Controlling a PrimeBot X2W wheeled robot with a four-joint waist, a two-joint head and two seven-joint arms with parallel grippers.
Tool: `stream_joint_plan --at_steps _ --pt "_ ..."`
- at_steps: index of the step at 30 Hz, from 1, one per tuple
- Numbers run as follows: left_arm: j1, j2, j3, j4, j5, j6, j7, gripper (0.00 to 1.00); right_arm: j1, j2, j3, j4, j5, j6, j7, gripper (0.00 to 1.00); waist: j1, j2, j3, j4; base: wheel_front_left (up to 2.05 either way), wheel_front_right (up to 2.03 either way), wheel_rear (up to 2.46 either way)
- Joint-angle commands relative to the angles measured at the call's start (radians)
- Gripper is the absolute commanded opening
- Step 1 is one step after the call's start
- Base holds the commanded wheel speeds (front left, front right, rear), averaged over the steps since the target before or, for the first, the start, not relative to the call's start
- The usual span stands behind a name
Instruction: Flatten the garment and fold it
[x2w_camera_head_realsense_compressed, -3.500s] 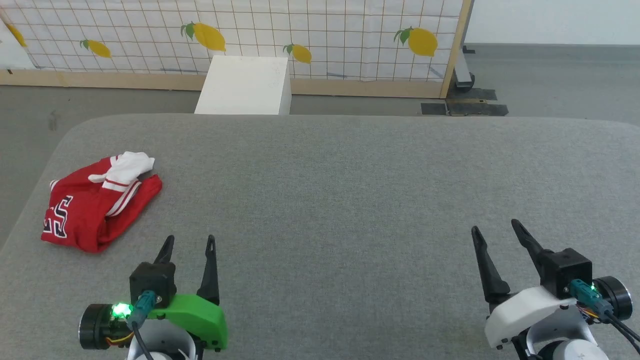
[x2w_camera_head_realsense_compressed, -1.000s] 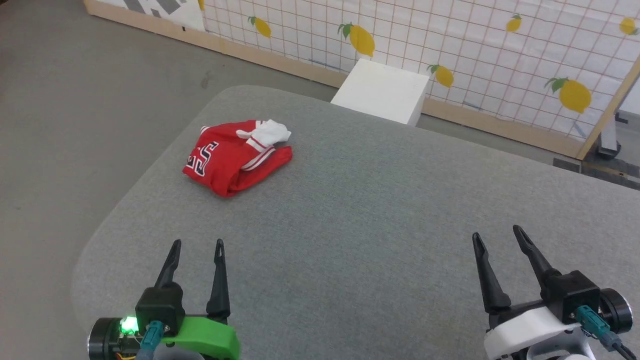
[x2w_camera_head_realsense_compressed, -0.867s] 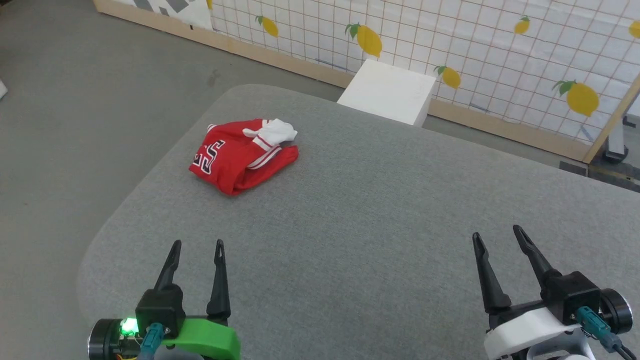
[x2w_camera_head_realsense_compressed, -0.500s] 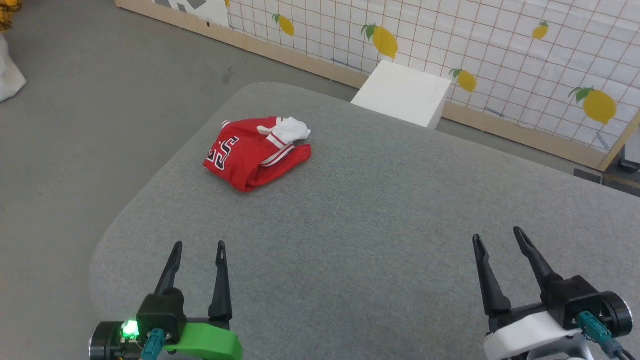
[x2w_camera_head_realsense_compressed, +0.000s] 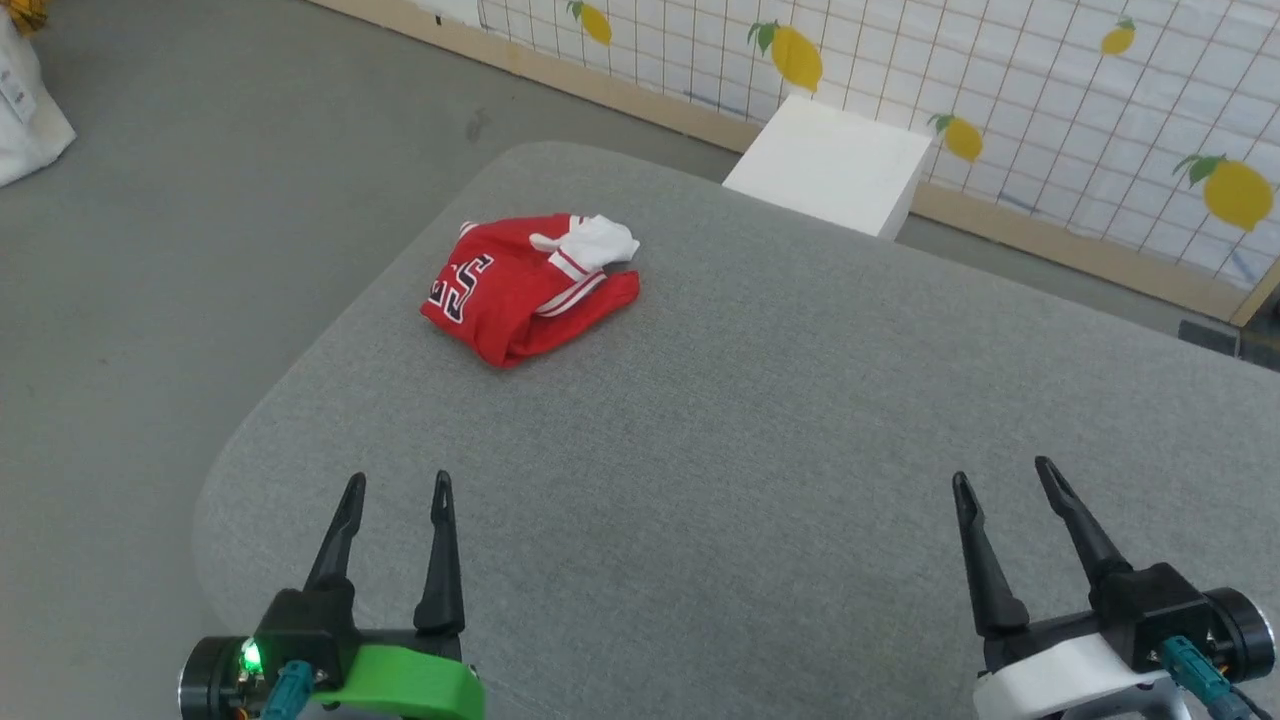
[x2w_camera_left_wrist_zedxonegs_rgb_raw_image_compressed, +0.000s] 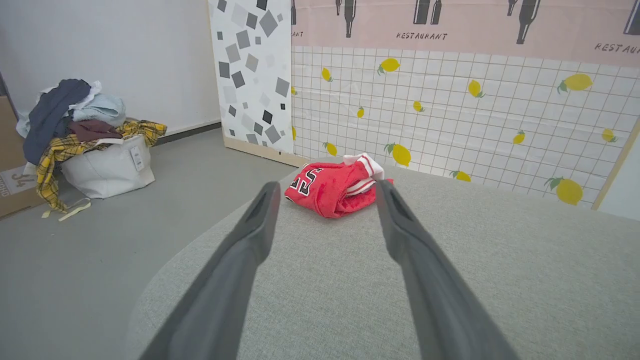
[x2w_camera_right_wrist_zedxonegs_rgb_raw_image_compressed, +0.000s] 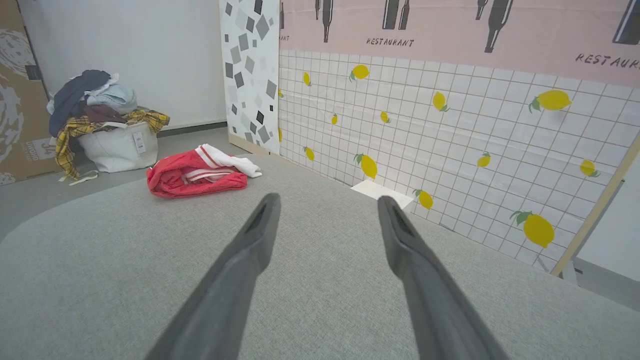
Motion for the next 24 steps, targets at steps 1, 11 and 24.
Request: stream_joint_plan --at_steps 1,11,24 --pt "-0.016 -0.003 0.006 -0.001 -0.011 -0.012 -0.011 1.0 0.02 0.001 -0.004 -0.01 -0.015 -0.001 -0.011 1.0 0.0 0.0 0.02 -0.005 0.0 0.0 0.0" --pt "-0.235 0.061 0.009 0.138 -0.073 -0.105 0.102 1.0 0.007 0.001 -0.021 -0.071 -0.075 -0.002 -0.032 1.0 0.0 0.0 0.155 -0.052 0.0 0.0 0.0" --pt "-0.799 0.273 -0.001 0.468 -0.289 -0.171 0.552 1.0 -0.067 -0.027 -0.04 -0.212 -0.108 -0.002 0.0 1.0 0.0 0.0 0.402 -0.163 0.0 0.0 0.0"
